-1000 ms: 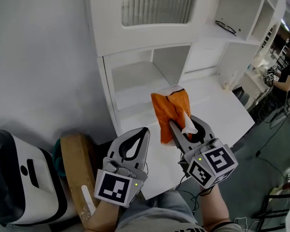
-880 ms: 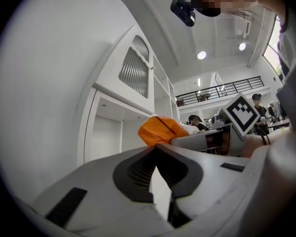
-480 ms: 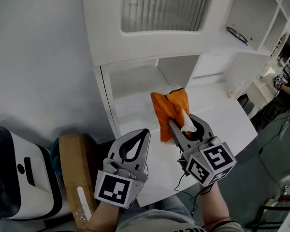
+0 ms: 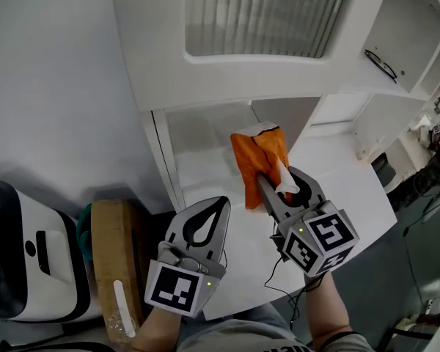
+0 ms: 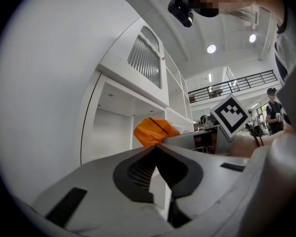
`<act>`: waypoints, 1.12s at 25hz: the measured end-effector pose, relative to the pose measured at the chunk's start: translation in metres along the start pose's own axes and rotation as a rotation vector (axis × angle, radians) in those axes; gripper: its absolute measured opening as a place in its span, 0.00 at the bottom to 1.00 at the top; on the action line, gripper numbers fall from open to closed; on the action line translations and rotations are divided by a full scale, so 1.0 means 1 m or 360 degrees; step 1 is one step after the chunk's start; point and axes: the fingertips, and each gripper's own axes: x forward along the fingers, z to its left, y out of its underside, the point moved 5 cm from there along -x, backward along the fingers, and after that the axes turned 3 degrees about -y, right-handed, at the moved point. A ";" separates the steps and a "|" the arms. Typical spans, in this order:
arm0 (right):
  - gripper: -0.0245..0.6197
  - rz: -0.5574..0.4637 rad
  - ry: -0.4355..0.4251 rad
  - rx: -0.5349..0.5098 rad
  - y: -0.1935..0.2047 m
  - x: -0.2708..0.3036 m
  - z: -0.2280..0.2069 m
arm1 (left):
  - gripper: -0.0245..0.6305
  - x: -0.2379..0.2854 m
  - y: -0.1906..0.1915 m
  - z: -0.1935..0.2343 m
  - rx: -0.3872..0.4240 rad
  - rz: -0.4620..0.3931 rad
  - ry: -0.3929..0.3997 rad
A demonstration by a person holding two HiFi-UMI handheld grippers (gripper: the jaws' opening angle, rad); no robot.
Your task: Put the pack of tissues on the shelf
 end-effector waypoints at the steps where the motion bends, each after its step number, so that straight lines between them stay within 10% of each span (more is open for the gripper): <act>1: 0.30 0.0001 -0.0005 0.0001 0.000 0.003 -0.002 | 0.08 0.002 0.000 0.001 0.0000 0.0003 -0.0007; 28: 0.30 0.0116 -0.0007 -0.0009 0.008 0.086 -0.034 | 0.08 0.021 0.010 0.032 -0.0032 0.0071 -0.0158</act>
